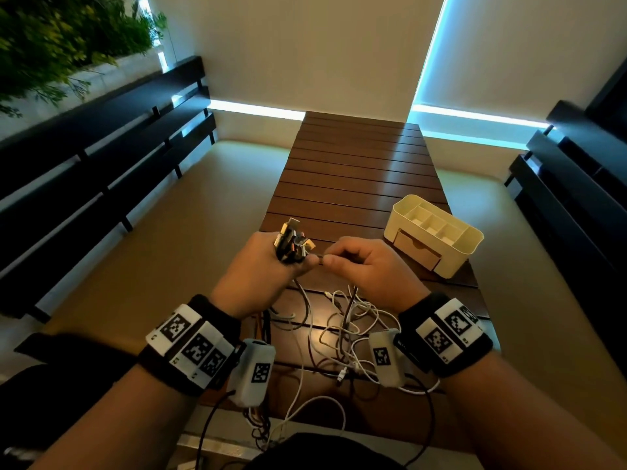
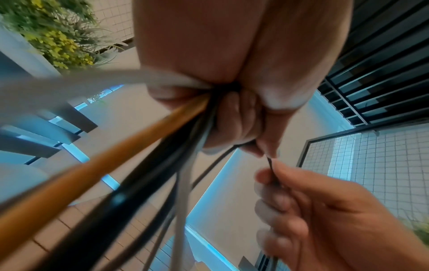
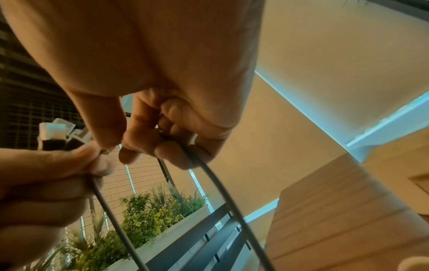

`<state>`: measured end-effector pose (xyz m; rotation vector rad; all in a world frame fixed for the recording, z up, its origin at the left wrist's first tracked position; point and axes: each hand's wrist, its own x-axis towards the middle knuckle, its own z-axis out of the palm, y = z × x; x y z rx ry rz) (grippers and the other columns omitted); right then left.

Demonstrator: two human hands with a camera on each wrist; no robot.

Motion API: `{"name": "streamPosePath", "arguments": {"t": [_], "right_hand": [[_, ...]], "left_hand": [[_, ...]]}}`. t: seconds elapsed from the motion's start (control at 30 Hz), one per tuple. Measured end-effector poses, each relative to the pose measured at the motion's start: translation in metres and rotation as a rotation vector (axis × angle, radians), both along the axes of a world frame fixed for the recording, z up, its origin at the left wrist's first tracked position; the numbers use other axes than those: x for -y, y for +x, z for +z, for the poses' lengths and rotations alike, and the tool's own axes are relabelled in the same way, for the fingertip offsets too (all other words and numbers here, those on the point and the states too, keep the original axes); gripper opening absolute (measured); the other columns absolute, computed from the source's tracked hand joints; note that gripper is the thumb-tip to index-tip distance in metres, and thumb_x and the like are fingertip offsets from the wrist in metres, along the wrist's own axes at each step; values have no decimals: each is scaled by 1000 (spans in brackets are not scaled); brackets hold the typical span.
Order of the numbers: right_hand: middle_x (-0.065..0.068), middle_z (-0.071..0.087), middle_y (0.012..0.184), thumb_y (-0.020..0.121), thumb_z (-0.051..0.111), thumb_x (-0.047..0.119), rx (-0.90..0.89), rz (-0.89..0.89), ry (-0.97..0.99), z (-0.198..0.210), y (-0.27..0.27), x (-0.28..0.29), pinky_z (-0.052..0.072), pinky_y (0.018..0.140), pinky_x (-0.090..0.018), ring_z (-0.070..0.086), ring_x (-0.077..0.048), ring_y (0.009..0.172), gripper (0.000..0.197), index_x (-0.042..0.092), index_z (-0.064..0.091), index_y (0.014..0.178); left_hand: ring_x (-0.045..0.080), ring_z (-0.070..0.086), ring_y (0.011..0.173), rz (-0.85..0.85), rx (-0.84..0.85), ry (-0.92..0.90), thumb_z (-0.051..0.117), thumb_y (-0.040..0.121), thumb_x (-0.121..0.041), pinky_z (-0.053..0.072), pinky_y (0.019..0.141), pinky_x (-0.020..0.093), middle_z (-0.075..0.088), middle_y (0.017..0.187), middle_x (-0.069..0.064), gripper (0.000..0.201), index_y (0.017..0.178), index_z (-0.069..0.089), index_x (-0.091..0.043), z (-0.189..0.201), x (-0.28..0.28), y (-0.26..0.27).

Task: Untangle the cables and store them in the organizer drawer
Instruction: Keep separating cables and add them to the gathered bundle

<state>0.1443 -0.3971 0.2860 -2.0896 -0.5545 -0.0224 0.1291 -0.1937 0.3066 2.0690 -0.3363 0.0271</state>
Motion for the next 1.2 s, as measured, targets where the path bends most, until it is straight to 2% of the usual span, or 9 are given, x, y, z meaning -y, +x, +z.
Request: {"name": "streamPosePath", "arguments": {"t": [0.13,0.23,0.33,0.4,0.53,0.77,0.9,1.07,1.2], "right_hand": [[15,59,64,98,58,30,-145,-93,64,-26,3,12,52,68,-36,56,-8,61,15,29,71,92],[15,58,63,99,57,30,-203,-160,118,-35,4,20,51,70,-42,54,-9,62,17,31,72,91],[18,63,73,98,57,30,-96,-216,82,-21,7,20,47,69,-22,56,-1,68,15,34,69,89],[15,64,79,97,60,27,16,-205,0,-9,10,19,43,66,-10,58,1,74,13,34,66,88],[17,60,82,96,62,23,113,-71,-164,3,11,10,41,69,-5,57,3,79,8,27,67,92],[15,60,78,96,61,17,230,-19,-14,27,3,-4,42,65,-11,57,-5,72,11,26,66,91],[13,63,78,98,58,22,97,-84,-14,12,4,6,42,66,-10,57,-2,72,11,27,67,93],[17,60,66,99,55,30,-134,-220,70,-22,5,18,48,65,-32,53,-5,61,15,31,68,93],[10,66,85,99,56,26,4,-275,64,-8,5,18,47,70,-14,58,-1,75,15,34,66,90]], "left_hand": [[10,40,44,168,-73,-323,71,89,-23,37,52,29,46,53,-8,21,70,62,-23,1,-16,8],[9,35,42,199,-104,-321,72,89,-23,33,53,28,44,51,-9,25,65,64,-26,1,-27,12],[3,43,42,205,-109,-158,72,89,-20,35,57,29,52,46,-14,28,64,69,-32,-3,-26,12],[0,51,49,247,-91,-166,72,89,-20,39,60,28,60,56,-16,9,83,74,-26,-5,-21,12],[-9,61,73,213,32,-95,73,88,-20,43,63,7,68,88,-12,12,99,74,-18,-3,-8,7],[-1,45,48,2,6,13,70,90,-22,35,51,13,54,57,-8,16,80,67,-11,-1,1,3],[10,38,43,95,-32,-284,71,88,-29,37,52,30,45,49,-9,21,76,61,-15,-1,-15,8],[14,21,44,195,-80,-544,66,93,-18,24,47,27,26,57,3,16,78,60,-15,0,-30,10],[15,28,43,208,-64,-415,74,85,-33,30,53,32,36,52,-4,26,76,59,-14,-11,-39,13]]}}
